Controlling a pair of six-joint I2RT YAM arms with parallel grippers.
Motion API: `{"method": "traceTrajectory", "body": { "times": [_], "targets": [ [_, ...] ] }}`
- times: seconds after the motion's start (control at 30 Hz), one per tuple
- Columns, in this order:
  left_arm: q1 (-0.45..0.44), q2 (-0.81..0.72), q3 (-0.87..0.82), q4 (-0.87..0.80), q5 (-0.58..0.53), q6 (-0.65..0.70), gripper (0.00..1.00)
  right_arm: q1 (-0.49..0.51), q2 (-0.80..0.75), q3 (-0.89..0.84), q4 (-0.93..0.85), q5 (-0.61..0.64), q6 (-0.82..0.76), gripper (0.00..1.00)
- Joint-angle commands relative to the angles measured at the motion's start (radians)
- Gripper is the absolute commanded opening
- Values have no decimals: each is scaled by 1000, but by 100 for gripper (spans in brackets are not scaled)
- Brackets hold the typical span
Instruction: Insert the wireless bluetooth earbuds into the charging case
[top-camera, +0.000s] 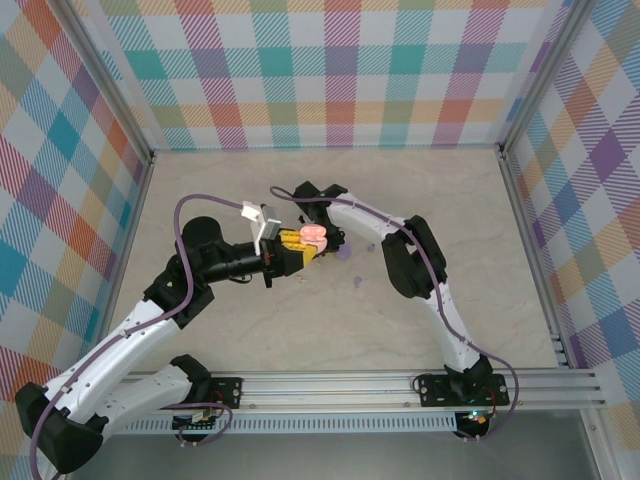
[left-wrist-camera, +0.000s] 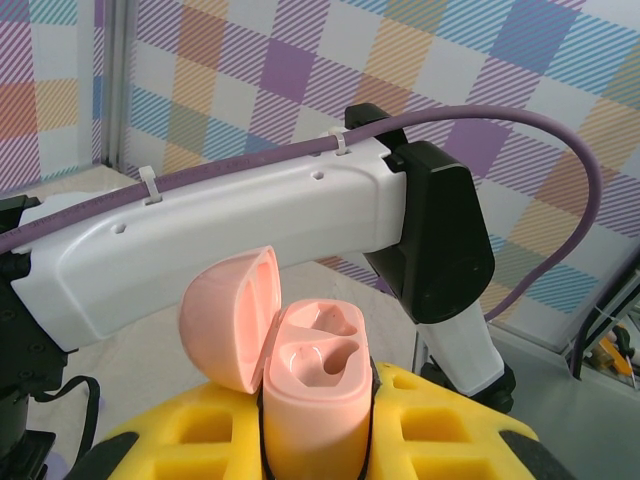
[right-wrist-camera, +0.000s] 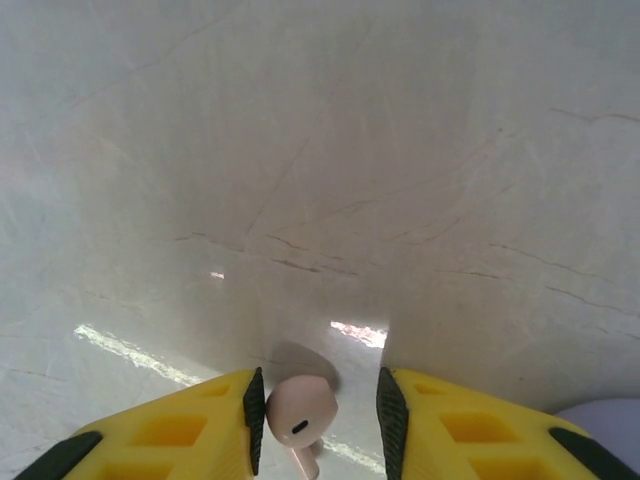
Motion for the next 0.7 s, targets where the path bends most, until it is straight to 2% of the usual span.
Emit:
{"method": "traceTrajectory", "body": {
  "times": [0.0, 0.27, 0.4, 0.67],
  "targets": [
    [6, -23, -14, -2, -4, -6, 15, 7, 18, 20, -54, 72, 48, 35],
    [6, -26, -12, -4, -5, -8, 15, 7, -6, 9, -69, 86, 87, 32],
    [6, -25, -13, -4, -6, -8, 15, 10, -23, -7, -63, 70, 105, 37],
    [5, -27, -14, -4, -7, -8, 15, 13, -24, -21, -52, 61, 143, 39]
  ]
}}
